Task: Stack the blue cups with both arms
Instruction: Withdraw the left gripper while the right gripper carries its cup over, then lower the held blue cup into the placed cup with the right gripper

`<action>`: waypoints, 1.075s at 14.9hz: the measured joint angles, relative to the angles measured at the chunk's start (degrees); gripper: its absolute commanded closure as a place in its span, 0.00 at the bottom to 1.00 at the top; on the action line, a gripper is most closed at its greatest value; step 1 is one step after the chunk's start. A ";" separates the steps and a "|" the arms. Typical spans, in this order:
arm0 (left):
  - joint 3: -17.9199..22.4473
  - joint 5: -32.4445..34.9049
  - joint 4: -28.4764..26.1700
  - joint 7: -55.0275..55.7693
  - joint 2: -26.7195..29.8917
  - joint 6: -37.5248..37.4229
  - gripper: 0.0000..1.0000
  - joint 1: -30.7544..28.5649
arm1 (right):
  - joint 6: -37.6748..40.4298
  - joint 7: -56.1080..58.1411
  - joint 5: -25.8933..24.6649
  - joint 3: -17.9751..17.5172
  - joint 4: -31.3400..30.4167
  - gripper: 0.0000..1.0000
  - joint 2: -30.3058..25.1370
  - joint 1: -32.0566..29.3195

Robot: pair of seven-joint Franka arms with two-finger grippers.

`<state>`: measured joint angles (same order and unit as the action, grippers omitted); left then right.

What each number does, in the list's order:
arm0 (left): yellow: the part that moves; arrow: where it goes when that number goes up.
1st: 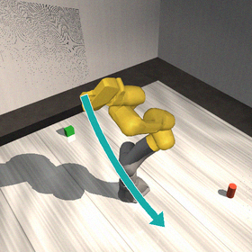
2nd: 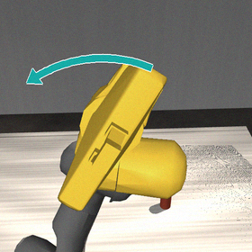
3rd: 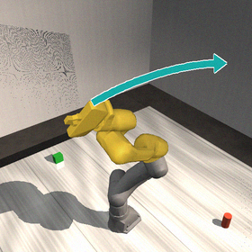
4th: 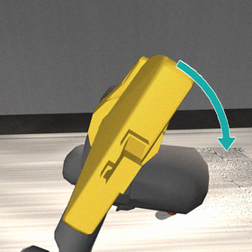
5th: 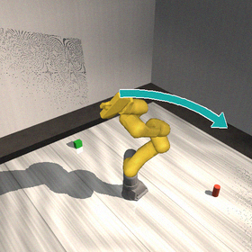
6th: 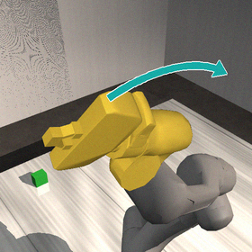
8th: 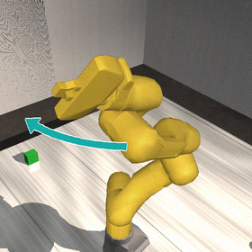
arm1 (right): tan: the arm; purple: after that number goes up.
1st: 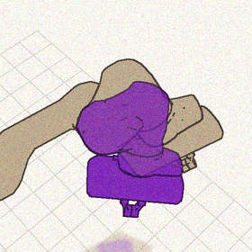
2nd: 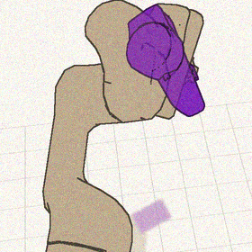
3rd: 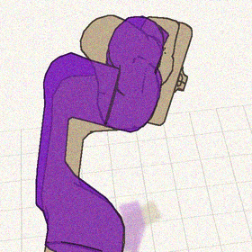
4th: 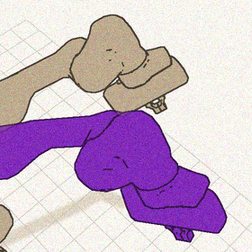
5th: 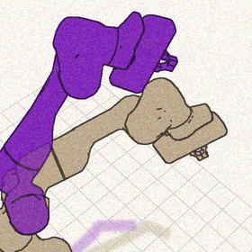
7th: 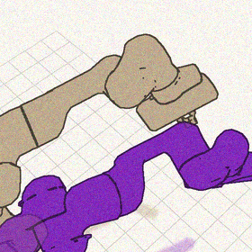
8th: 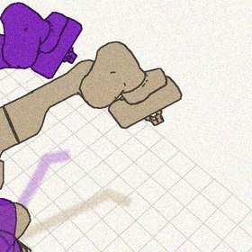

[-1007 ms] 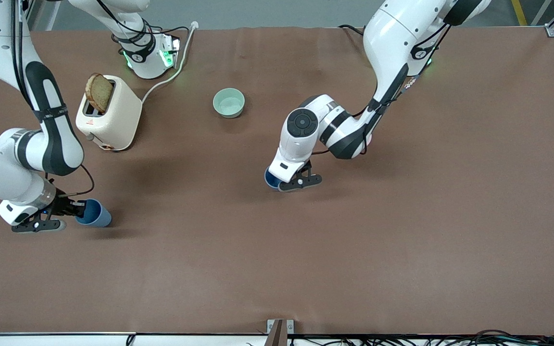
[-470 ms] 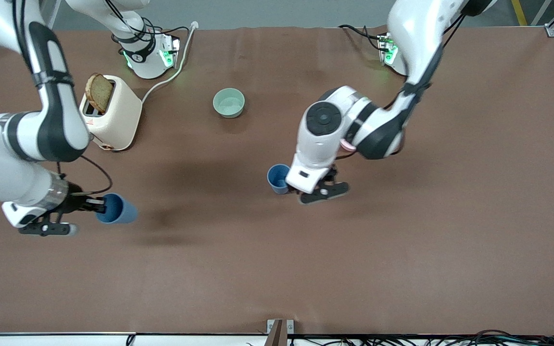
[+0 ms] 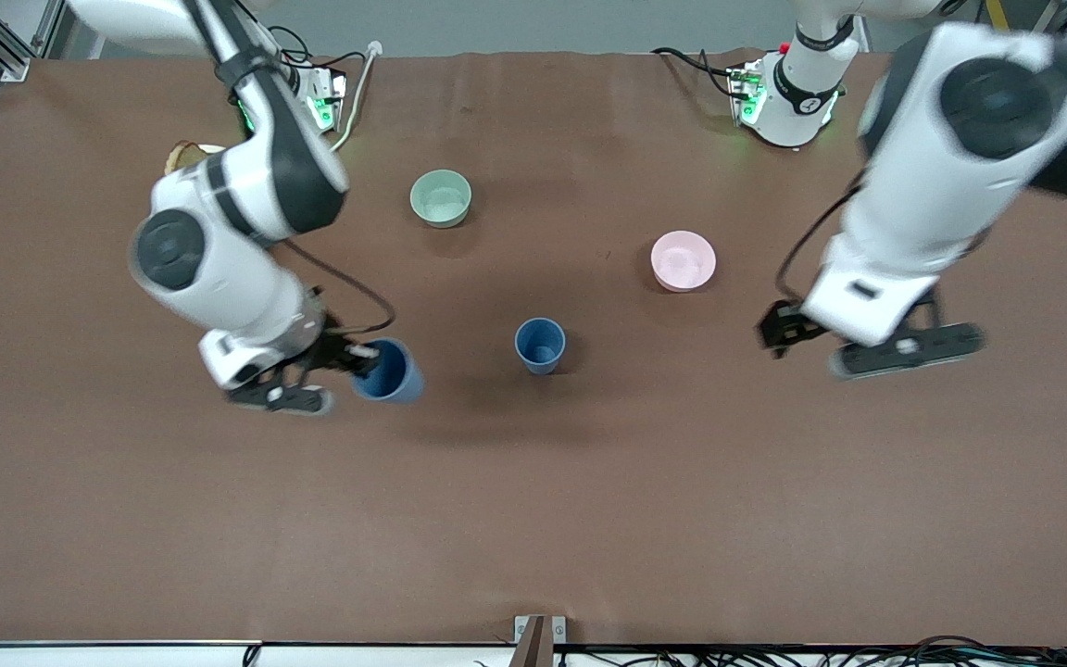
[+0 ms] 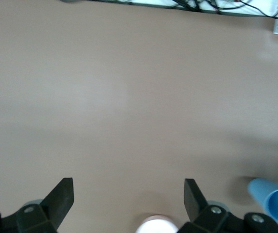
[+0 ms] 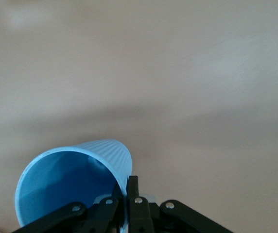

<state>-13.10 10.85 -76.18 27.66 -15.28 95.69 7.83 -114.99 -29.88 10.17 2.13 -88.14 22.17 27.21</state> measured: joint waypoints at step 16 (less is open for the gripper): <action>6.93 -11.20 -8.97 -24.16 17.84 -13.54 0.00 -9.22 | -9.11 -18.64 -3.22 0.23 0.12 0.98 6.97 17.29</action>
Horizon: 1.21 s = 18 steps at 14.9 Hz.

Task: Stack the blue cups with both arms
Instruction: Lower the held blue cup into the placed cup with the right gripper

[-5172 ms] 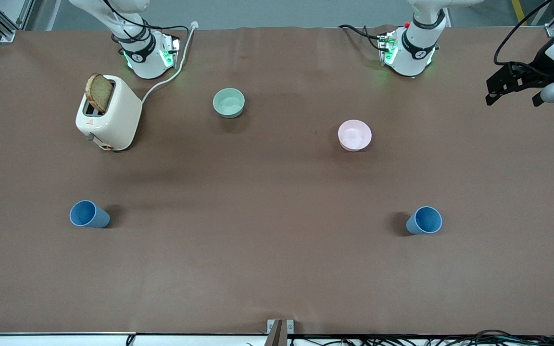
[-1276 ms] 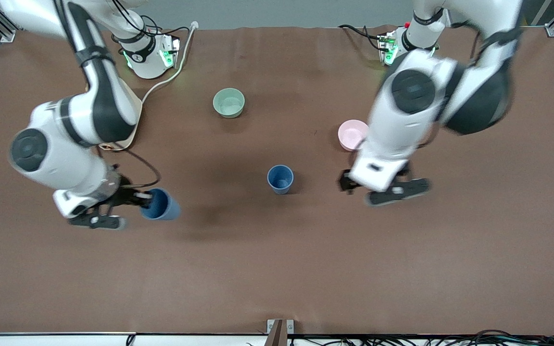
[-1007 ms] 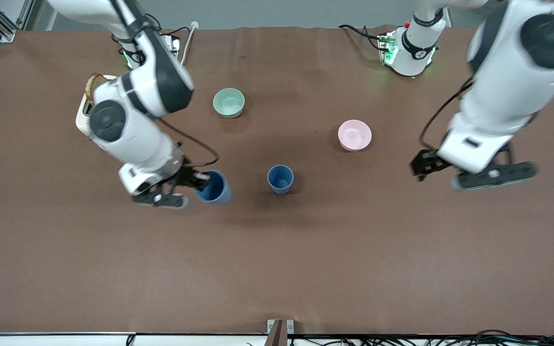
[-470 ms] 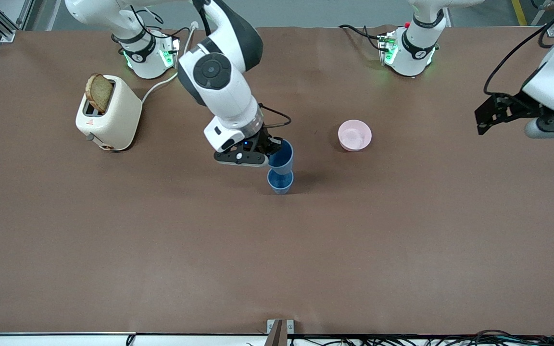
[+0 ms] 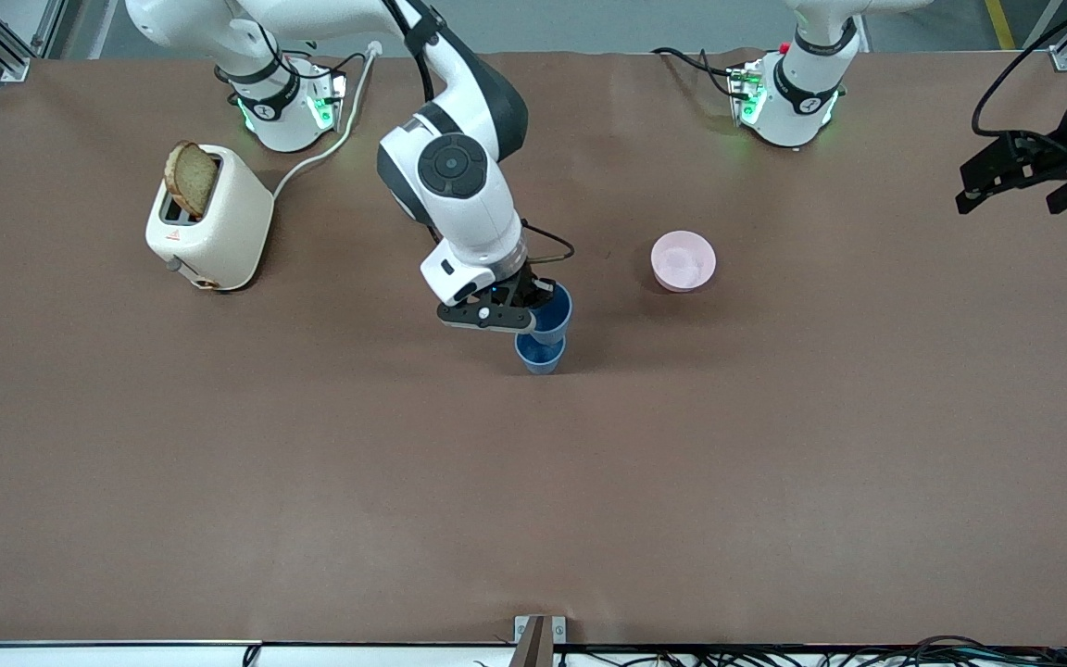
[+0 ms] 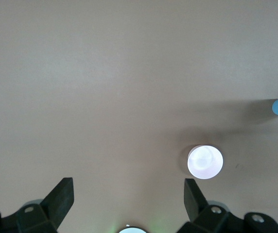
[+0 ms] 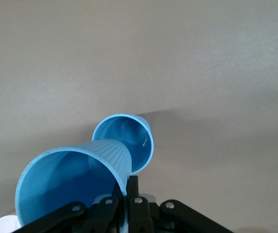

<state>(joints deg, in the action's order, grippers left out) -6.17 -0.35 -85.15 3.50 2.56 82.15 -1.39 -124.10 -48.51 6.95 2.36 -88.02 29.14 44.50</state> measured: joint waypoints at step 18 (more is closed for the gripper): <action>-1.79 0.86 -1.08 -0.01 -0.69 2.01 0.00 0.47 | -1.06 -1.33 -1.69 0.15 -0.30 0.98 2.01 1.01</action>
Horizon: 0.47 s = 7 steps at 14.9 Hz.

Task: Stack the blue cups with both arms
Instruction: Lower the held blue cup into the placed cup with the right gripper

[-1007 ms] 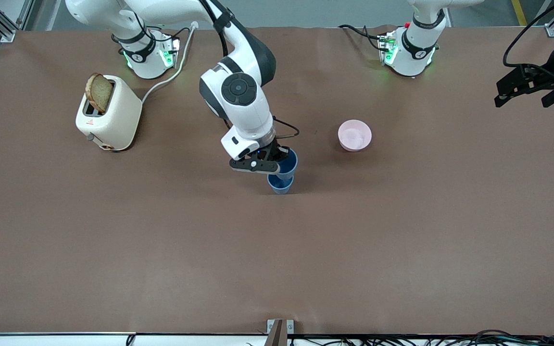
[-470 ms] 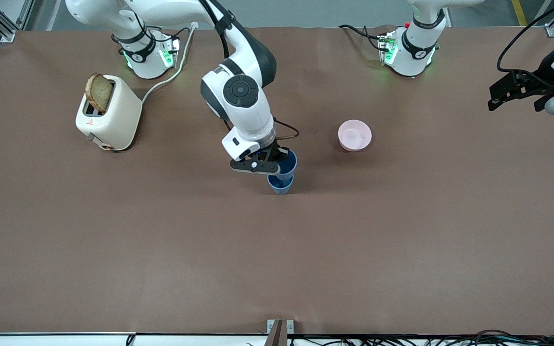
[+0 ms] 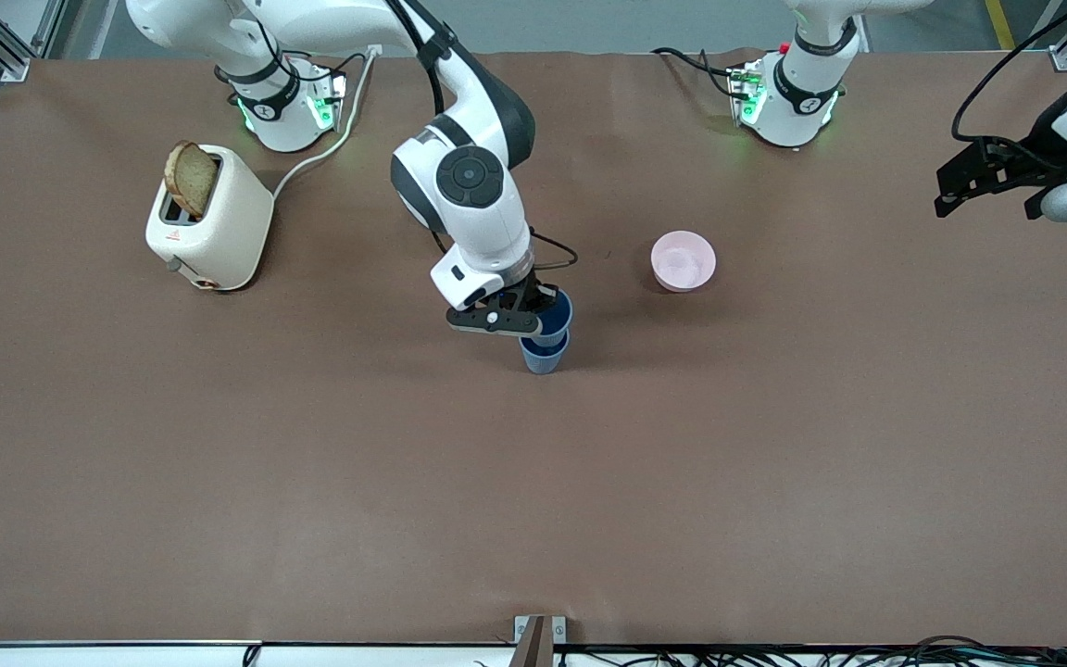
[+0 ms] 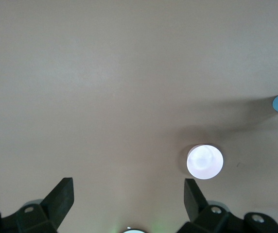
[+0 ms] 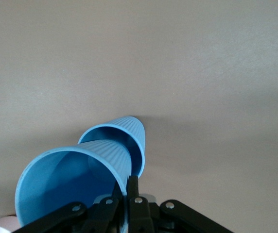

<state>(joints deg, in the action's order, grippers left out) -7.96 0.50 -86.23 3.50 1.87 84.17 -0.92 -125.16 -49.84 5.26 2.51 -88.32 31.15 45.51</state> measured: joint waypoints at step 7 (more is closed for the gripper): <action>-0.27 0.22 -0.40 0.00 0.00 0.81 0.00 -0.02 | -1.15 -1.25 -0.37 0.54 0.02 0.94 0.93 0.78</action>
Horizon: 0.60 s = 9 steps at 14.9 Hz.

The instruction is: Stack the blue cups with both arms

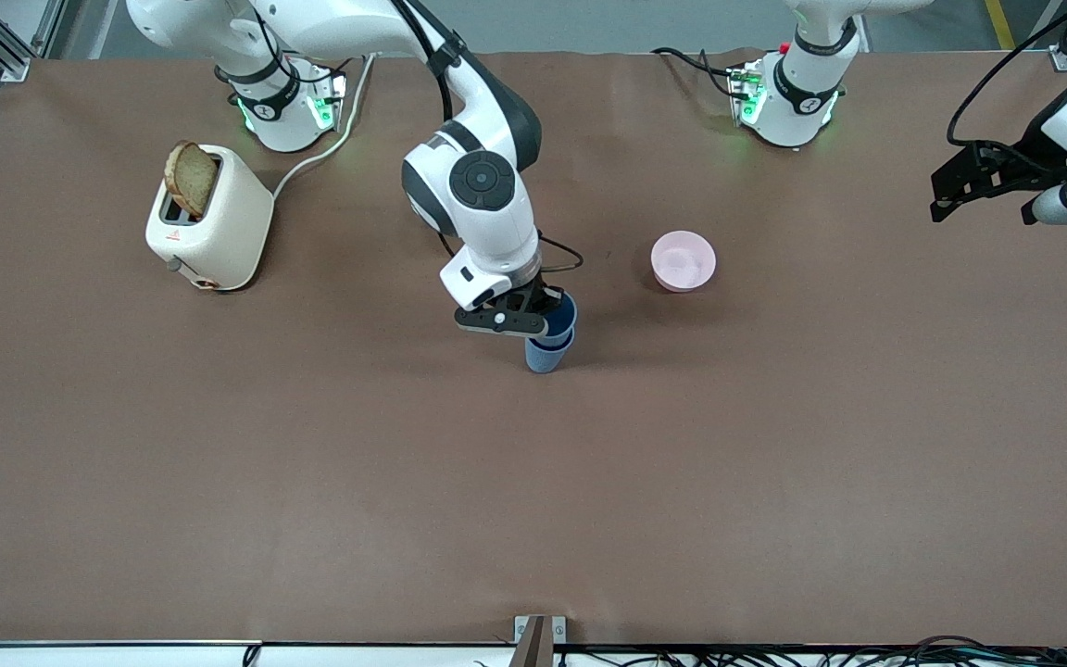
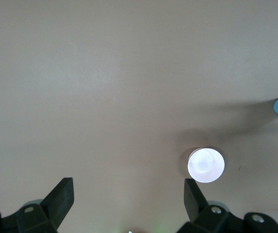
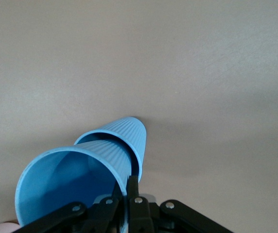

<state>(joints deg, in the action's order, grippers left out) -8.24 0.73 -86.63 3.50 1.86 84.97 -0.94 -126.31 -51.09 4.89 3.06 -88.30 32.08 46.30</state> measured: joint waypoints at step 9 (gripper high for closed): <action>-0.06 0.00 -0.18 0.00 0.00 0.32 0.00 0.00 | -0.82 -0.03 -0.32 0.14 0.01 0.79 0.81 -0.03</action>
<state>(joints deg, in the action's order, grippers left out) -8.30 0.73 -86.82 3.50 1.86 85.29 -0.94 -127.13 -51.12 4.58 3.20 -88.29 32.89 46.27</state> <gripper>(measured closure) 0.000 0.815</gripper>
